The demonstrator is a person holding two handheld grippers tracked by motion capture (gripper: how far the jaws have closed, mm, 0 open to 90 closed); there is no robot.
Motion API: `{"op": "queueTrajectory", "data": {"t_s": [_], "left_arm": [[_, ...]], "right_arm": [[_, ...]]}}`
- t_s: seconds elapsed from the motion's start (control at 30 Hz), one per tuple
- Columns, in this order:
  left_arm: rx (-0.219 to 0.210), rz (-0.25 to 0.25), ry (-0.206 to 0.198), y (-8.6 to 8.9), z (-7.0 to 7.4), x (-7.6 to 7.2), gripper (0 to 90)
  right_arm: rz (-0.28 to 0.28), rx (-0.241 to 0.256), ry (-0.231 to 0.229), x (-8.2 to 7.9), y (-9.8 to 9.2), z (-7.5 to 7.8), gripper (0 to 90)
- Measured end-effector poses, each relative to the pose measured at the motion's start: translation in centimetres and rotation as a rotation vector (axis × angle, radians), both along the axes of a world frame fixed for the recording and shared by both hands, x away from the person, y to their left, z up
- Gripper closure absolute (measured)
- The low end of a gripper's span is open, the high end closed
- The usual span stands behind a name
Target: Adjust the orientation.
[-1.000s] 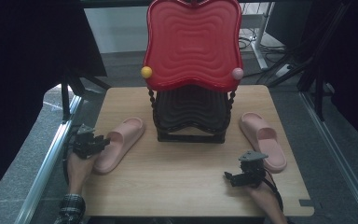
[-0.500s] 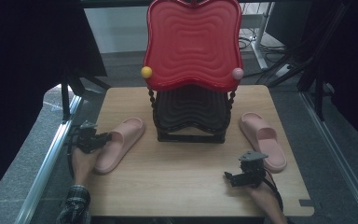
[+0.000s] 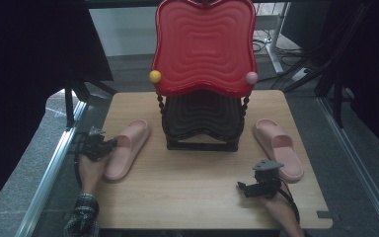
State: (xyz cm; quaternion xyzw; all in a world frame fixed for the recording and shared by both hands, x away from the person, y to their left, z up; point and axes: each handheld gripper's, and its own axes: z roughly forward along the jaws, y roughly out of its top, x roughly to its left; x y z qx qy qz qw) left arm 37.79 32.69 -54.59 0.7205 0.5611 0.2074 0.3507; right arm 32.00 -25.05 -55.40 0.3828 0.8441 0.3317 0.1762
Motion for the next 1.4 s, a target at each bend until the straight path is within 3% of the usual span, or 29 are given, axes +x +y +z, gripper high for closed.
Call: {"op": "queueTrajectory", "data": {"t_s": [0.4,0.9,1.4], "left_arm": [[-0.063,0.074,-0.125,-0.3,1.7,0.0,84.2],[-0.094,0.163,-0.328,-1.6,5.2,0.5,84.1],[-0.102,0.215,-0.464,-2.7,8.7,1.3,84.2]], "right_arm": [[0.0,0.0,0.0,0.0,0.0,0.0,0.0],[-0.002,0.0,0.001,0.0,0.0,0.0,0.0],[-0.003,0.002,0.001,0.0,0.0,0.0,0.0]]}}
